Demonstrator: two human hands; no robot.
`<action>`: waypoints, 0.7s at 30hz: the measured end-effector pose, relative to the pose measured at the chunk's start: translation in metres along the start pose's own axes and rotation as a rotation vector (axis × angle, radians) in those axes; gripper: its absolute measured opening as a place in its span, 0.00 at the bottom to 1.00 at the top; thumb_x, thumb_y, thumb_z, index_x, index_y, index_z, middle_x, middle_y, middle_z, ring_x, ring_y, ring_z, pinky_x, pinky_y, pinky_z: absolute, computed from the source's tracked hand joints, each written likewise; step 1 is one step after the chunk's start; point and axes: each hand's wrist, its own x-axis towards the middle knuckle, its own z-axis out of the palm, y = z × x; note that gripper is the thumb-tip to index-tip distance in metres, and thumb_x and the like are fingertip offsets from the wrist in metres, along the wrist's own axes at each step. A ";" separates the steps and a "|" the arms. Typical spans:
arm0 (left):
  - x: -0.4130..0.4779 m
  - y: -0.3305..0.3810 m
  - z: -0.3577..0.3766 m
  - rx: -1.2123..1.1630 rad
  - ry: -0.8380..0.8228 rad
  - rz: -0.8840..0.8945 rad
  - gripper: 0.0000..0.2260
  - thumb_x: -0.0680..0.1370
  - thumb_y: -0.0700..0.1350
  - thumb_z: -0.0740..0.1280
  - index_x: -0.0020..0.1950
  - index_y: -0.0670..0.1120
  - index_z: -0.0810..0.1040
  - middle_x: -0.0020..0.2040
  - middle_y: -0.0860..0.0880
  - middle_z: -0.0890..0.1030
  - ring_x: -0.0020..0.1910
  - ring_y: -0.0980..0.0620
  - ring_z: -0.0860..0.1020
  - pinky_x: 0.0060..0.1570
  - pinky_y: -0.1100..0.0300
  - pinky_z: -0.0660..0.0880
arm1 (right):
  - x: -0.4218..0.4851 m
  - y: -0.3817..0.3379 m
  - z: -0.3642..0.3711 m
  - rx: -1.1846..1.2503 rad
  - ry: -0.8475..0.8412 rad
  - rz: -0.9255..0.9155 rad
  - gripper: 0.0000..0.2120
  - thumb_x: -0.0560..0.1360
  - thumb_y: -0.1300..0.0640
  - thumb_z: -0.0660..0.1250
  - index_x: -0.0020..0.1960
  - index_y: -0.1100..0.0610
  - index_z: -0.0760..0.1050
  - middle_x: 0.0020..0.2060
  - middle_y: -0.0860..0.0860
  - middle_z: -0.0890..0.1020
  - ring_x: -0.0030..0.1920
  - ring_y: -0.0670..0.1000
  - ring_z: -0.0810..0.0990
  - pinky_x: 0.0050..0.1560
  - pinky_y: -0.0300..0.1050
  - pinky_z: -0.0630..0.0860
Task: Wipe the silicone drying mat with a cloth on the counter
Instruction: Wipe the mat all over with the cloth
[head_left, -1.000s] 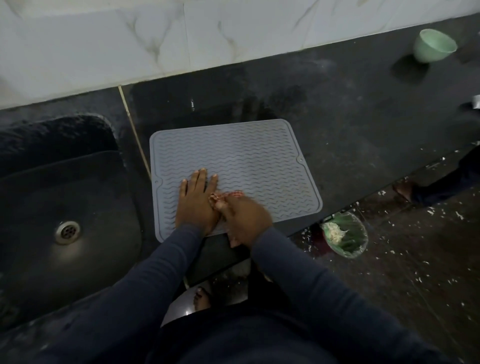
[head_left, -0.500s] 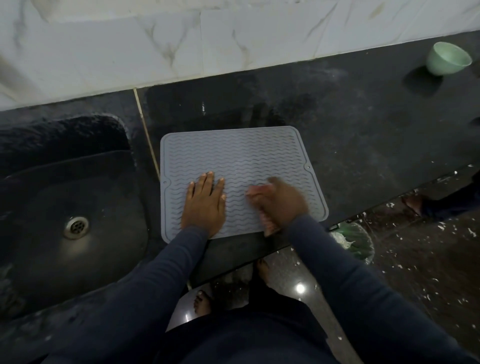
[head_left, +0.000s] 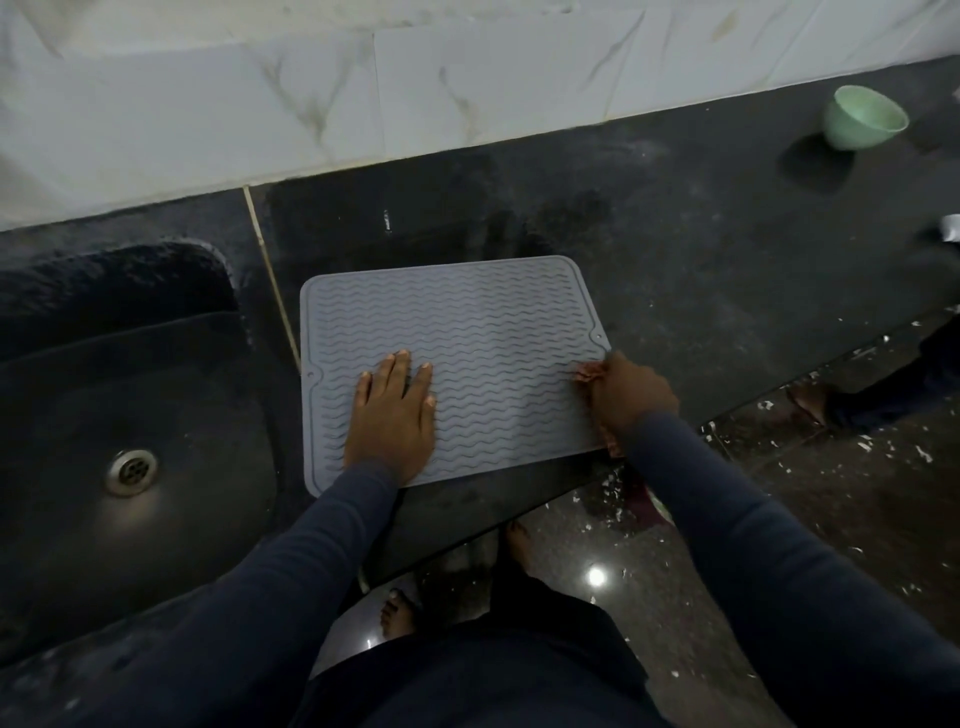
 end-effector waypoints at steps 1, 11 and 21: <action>0.000 0.001 0.000 0.004 -0.005 -0.005 0.23 0.81 0.51 0.50 0.74 0.46 0.65 0.75 0.42 0.62 0.75 0.44 0.58 0.73 0.45 0.50 | -0.007 -0.020 0.006 0.067 0.003 -0.063 0.14 0.80 0.47 0.56 0.60 0.54 0.69 0.56 0.60 0.79 0.55 0.63 0.78 0.50 0.50 0.71; 0.000 -0.002 0.000 0.005 -0.012 0.003 0.24 0.80 0.52 0.47 0.75 0.47 0.64 0.76 0.43 0.62 0.75 0.44 0.57 0.73 0.46 0.48 | -0.031 -0.036 0.023 0.050 -0.046 -0.323 0.18 0.76 0.33 0.57 0.60 0.37 0.76 0.55 0.48 0.80 0.54 0.54 0.80 0.55 0.50 0.76; 0.002 -0.001 0.001 0.016 -0.021 -0.008 0.24 0.80 0.52 0.48 0.74 0.47 0.65 0.75 0.42 0.63 0.75 0.44 0.58 0.73 0.46 0.49 | -0.031 -0.082 0.037 0.202 -0.004 -0.327 0.15 0.77 0.42 0.62 0.58 0.49 0.77 0.52 0.50 0.81 0.53 0.53 0.79 0.51 0.47 0.74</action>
